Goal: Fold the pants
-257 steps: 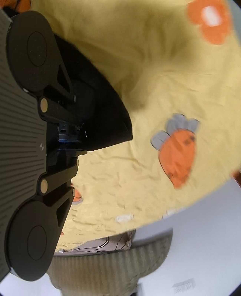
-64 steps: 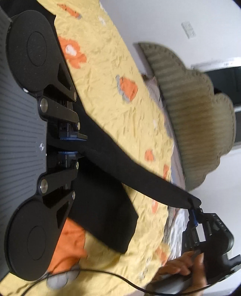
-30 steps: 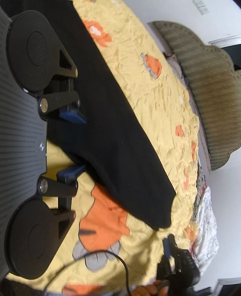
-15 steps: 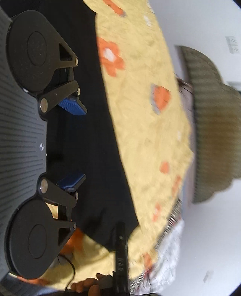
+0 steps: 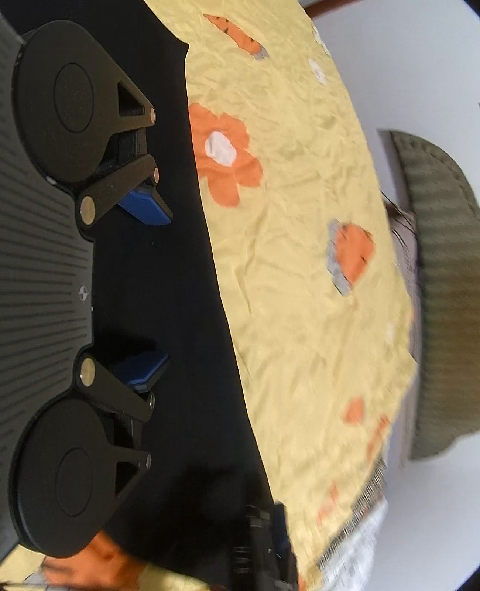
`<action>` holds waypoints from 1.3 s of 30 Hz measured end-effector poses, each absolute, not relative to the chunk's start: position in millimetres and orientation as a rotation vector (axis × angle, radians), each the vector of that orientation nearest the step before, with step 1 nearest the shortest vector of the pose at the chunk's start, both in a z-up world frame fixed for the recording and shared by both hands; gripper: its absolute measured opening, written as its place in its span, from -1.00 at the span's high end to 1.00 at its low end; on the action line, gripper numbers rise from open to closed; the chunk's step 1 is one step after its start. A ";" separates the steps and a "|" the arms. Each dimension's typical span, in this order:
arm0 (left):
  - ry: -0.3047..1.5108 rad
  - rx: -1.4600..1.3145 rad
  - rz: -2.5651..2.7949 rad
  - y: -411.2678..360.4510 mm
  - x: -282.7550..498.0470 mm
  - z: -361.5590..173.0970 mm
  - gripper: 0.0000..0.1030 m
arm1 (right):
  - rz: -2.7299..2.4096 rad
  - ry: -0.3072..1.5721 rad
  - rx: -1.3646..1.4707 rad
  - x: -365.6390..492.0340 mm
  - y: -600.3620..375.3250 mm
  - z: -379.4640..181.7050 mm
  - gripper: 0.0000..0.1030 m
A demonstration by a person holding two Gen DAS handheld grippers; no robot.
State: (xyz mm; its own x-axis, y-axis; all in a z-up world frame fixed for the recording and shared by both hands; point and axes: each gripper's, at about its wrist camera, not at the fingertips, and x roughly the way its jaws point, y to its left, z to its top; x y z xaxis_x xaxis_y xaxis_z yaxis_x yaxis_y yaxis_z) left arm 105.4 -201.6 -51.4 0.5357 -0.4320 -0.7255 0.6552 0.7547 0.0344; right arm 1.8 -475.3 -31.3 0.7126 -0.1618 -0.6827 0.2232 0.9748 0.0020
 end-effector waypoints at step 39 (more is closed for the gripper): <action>0.724 0.359 -0.427 -202.5 117.3 -71.0 -0.88 | -0.223 0.788 -0.072 -5.4 -414.4 -60.5 -1.00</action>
State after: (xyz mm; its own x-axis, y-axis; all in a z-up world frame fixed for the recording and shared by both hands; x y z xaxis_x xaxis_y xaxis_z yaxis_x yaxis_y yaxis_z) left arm 117.3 -202.5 -71.0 0.6705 -0.2491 -0.6988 0.4912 0.8549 0.1666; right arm -5.4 -414.4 -60.5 0.6827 -0.2261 -0.6948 0.1722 0.9739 -0.1477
